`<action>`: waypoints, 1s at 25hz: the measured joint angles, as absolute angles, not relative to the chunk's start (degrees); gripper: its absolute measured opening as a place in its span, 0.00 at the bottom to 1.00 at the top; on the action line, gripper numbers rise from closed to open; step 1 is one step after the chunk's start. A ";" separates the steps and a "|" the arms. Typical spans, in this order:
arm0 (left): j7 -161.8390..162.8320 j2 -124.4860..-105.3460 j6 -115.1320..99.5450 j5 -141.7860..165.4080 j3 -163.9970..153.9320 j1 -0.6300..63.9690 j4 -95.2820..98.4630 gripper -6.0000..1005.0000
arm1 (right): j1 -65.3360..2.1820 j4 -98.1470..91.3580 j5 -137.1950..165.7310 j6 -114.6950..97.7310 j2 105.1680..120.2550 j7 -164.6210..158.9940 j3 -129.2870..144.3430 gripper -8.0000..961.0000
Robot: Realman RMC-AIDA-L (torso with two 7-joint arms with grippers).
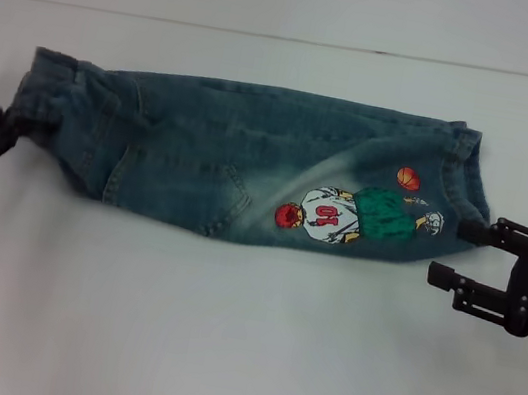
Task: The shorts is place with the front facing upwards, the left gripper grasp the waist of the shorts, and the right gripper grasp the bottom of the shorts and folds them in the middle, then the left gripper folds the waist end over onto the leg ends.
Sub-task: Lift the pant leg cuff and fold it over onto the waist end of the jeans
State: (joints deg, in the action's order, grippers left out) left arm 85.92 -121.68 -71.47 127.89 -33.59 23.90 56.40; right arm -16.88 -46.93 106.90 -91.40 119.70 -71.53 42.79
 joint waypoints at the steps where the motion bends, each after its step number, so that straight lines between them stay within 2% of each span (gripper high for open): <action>1: 87.48 -121.75 -72.64 127.88 -34.09 23.86 58.19 0.08 | -16.93 -46.93 106.84 -91.35 119.70 -71.45 42.69 0.76; 9: 95.83 -123.08 -79.41 127.89 -37.44 23.63 69.69 0.07 | -17.18 -45.64 106.58 -88.27 119.71 -71.46 41.34 0.67; 15: 100.60 -123.23 -82.86 127.61 -37.58 25.53 73.19 0.07 | -18.24 -41.15 102.60 -83.21 119.89 -68.93 39.77 0.60; 20: 105.74 -123.65 -85.86 127.14 -37.65 28.82 76.19 0.07 | -21.89 -32.70 96.54 -78.09 119.91 -61.16 40.01 0.39; 25: 110.86 -123.68 -86.64 127.08 -38.65 33.21 77.64 0.07 | -28.53 -20.70 93.66 -71.44 120.21 -49.74 39.89 0.15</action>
